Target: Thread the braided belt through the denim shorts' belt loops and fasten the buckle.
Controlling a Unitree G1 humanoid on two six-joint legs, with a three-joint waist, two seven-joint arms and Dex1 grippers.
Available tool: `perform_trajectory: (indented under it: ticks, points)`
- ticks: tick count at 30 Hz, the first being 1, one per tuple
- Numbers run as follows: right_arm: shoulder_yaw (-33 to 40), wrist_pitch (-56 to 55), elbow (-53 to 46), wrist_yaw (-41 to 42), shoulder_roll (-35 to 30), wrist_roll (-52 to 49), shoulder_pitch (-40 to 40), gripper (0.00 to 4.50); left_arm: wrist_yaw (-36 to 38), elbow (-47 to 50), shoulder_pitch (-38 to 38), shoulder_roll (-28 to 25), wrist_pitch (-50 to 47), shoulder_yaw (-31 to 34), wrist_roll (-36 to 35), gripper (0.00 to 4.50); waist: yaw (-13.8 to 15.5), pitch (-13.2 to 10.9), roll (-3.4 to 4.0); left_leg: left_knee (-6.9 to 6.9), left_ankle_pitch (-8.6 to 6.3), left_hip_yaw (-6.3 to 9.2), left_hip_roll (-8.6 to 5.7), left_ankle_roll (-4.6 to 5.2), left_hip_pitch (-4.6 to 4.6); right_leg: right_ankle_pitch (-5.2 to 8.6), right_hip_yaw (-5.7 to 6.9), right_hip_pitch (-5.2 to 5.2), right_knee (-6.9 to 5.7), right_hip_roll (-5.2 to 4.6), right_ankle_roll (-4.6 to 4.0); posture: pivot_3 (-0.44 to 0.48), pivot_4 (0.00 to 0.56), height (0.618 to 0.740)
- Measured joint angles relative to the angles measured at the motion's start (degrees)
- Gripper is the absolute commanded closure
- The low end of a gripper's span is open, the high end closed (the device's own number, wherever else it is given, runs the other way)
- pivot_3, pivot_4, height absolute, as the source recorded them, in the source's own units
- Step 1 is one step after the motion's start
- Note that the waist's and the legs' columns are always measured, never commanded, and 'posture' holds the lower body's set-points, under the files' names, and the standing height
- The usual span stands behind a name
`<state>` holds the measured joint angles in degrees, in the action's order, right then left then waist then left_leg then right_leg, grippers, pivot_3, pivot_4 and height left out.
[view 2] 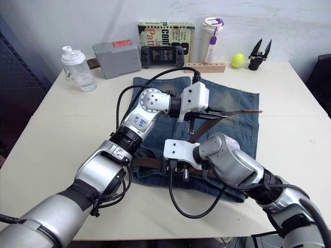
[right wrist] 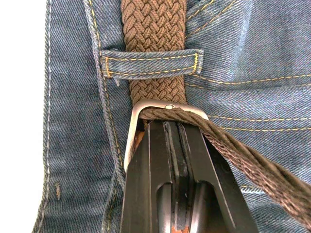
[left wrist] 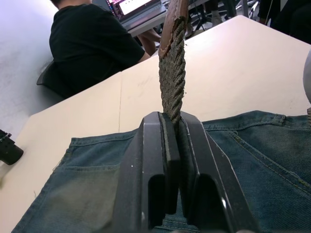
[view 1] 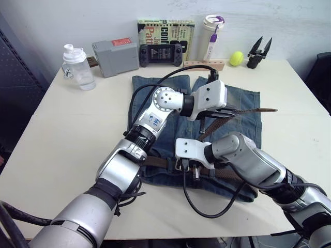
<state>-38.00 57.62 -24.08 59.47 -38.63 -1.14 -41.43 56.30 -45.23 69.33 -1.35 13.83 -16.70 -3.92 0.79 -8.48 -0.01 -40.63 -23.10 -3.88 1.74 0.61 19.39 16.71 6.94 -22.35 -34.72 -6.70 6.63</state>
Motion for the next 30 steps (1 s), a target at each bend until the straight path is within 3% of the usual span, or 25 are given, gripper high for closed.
perform_trajectory:
  ticks: [10, 18, 20, 22, 30]
  points:
    - [0.0, 0.0, 0.1, 0.6, 0.3, 0.8, 0.0, 4.44, -0.1, 1.7, -1.6, -1.3, 0.3, 0.6, 0.3, 4.5, 0.1, 0.0, 0.01, 0.0, 0.0, -0.01, 0.0, 0.01, -0.02, -0.01, -0.02, 0.0, 0.03, -0.01, 0.02, 0.0, 0.15, 0.731]
    - [7.0, 3.2, -2.1, -3.6, 4.1, -1.2, 6.1, 4.44, -4.0, 17.9, -21.0, -17.3, 0.6, 6.9, 2.7, 4.5, -1.0, -0.1, 0.09, 0.18, 0.01, 0.1, 0.07, -0.01, 0.0, 0.0, 0.07, -0.08, -0.01, -0.02, 0.0, 0.0, 0.15, 0.731]
    - [8.1, 3.9, -2.6, -4.3, 4.7, -1.6, 6.9, 4.44, -4.3, 19.8, -23.1, -18.7, 0.7, 7.1, 3.4, 4.5, -1.0, -0.1, 0.15, 0.19, 0.01, 0.1, 0.07, -0.01, 0.03, 0.0, 0.07, -0.11, -0.01, -0.02, 0.0, 0.0, 0.15, 0.731]
    - [14.2, 9.2, -4.0, -6.7, 7.8, -4.8, 9.1, 4.44, -6.0, 28.8, -31.7, -24.2, 1.8, 7.9, 6.1, 4.5, -1.0, -0.3, 0.31, 0.23, 0.03, 0.1, 0.08, -0.06, 0.16, 0.01, 0.09, -0.21, 0.01, -0.01, -0.02, 0.0, 0.15, 0.731]
    - [30.7, 22.6, -14.3, -13.9, 14.4, -11.8, 11.3, 4.44, -8.1, 45.3, -42.9, -29.5, -1.3, 8.0, 8.7, 4.5, -0.9, -0.9, 0.79, -0.14, 0.04, 0.13, 0.03, -0.07, 1.1, 0.0, 0.1, -1.2, -0.37, 0.0, 0.0, 0.0, 0.15, 0.731]
